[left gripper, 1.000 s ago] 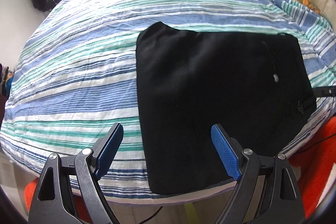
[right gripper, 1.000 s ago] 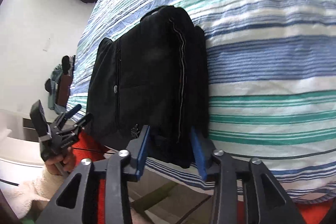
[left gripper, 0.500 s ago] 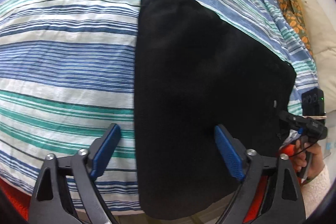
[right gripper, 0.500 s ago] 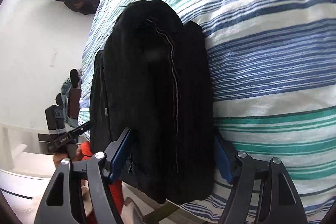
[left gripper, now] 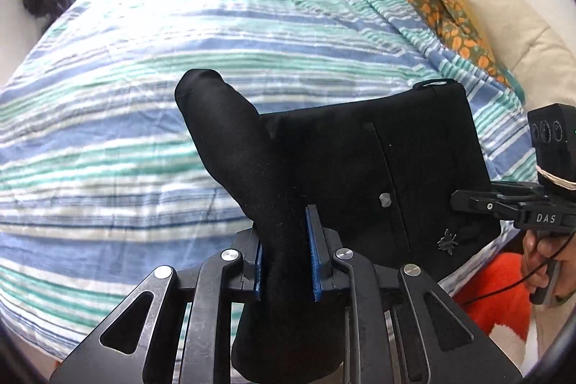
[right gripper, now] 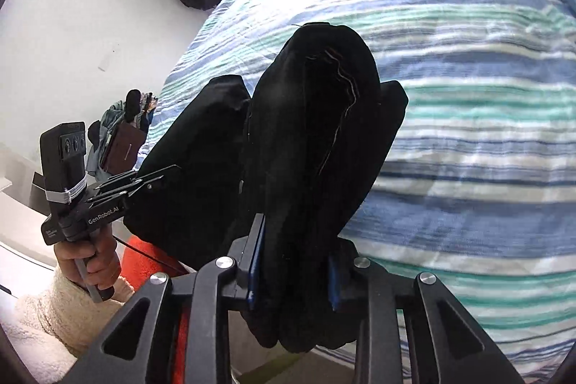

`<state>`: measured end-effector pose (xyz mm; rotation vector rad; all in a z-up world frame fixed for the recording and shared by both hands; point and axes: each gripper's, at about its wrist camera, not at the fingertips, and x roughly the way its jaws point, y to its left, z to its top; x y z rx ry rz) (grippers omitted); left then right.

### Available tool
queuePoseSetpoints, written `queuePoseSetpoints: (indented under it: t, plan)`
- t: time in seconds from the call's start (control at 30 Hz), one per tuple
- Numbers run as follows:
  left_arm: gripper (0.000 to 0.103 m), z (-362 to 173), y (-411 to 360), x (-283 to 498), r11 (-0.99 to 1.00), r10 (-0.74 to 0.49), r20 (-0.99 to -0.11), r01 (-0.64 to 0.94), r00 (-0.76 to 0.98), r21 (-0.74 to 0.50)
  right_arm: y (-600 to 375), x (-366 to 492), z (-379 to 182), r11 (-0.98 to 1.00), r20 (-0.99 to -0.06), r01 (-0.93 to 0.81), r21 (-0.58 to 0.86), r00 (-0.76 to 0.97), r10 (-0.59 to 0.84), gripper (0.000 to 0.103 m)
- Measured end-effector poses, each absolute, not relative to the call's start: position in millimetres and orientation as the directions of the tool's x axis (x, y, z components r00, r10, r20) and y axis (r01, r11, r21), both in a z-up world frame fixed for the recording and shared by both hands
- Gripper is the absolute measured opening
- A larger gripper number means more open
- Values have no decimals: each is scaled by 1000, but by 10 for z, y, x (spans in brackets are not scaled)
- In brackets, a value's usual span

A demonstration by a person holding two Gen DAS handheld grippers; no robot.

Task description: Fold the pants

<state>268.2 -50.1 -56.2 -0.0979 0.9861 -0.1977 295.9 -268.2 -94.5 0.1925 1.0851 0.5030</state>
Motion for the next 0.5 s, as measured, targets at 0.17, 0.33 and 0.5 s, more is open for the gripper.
queuePoseSetpoints:
  t: [0.17,0.33,0.5]
  plan:
    - [21,-447,-329,3187,992,-129,-771,84,624,-97,-2523,3457,-695,885,-761,-332,326,463,454,29]
    - [34,-1005,-200,3471,999,24,-823,-40,568,1,-2604,3892,-1107,952,-845,-192,238,443,301,43]
    - [79,-1142,-183,2948,996,90,-775,-75,625,54,-2800,3493,-1177,989,-861,-148,12,502,86,82]
